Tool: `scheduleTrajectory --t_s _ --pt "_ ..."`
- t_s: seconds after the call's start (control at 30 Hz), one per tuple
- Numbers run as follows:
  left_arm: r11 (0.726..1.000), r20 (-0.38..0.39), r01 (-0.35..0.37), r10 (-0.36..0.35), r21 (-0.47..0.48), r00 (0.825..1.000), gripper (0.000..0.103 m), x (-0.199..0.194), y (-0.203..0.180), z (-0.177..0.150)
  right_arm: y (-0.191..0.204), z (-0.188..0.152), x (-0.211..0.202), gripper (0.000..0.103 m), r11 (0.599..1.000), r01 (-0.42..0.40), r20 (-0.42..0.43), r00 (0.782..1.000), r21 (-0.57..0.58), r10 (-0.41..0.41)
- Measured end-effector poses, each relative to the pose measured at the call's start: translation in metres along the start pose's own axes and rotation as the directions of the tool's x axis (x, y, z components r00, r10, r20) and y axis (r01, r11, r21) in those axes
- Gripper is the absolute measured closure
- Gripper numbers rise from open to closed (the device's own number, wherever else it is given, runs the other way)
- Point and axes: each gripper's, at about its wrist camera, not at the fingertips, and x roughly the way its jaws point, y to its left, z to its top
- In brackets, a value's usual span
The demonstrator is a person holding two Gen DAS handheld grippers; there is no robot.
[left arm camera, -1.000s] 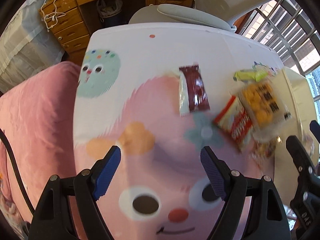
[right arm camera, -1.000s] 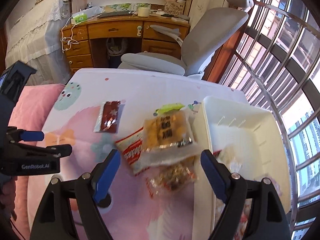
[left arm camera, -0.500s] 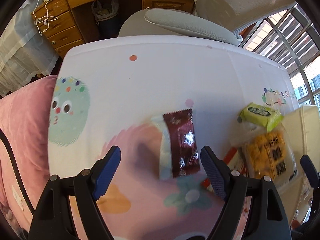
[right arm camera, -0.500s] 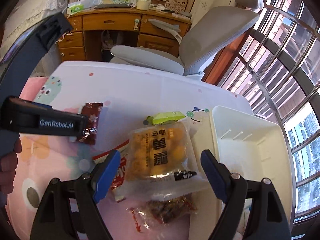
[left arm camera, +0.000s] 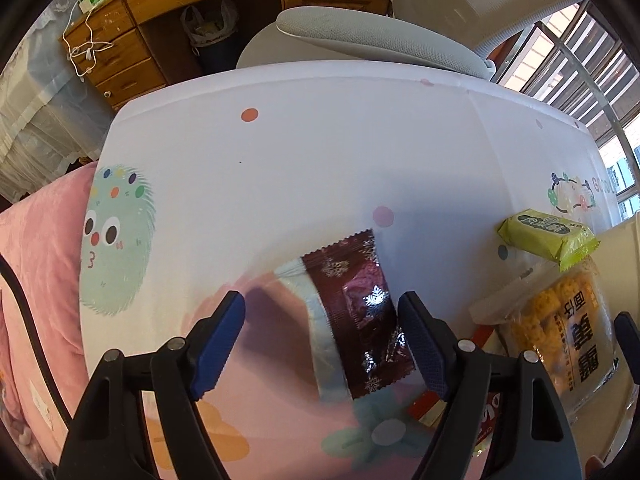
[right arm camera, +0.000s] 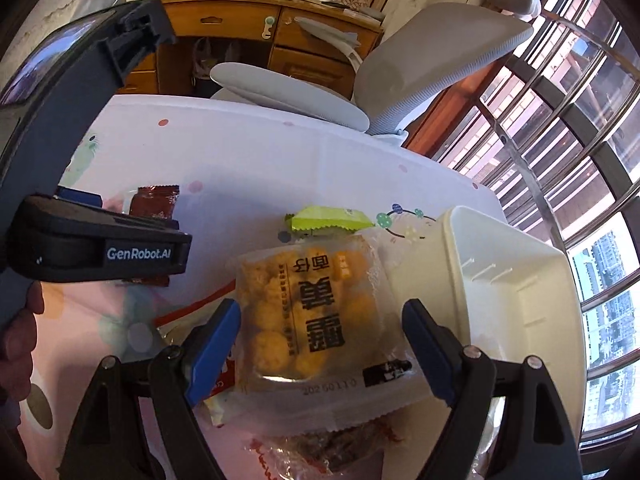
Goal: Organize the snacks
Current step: 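Grasp the maroon candy bar with the left gripper while the right gripper grasps the yellow puff-ball bag, then lift both held snacks up off the table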
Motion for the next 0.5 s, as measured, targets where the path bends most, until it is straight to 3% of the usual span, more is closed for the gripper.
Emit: scheduleTrajectory --t_s 0.17,0.3,0.4,0.47,0.5 --pt "1.000 0.012 -0.017 0.017 0.010 1.000 0.038 0.003 -0.001 -0.003 0.003 0.001 0.002 0.015 1.000 0.012 -0.017 1.000 0.001 -0.012" --pt "1.000 0.025 -0.013 0.012 0.018 1.000 0.066 -0.004 0.002 -0.005 0.006 0.003 0.006 0.014 0.999 0.038 -0.049 0.998 0.009 -0.037" --pt "1.000 0.020 0.005 -0.005 0.015 1.000 0.068 -0.006 0.004 -0.007 0.007 0.004 0.014 0.014 0.998 0.053 -0.122 0.991 0.023 -0.050" --pt "1.000 0.016 0.009 -0.009 0.004 1.000 0.069 -0.007 0.009 -0.009 0.003 0.002 0.024 0.017 0.998 0.020 -0.196 0.981 0.064 -0.007" --pt "1.000 0.015 0.009 -0.009 0.000 1.000 0.069 -0.007 0.011 -0.010 0.000 0.002 0.023 0.018 0.996 0.013 -0.191 0.981 0.092 0.005"
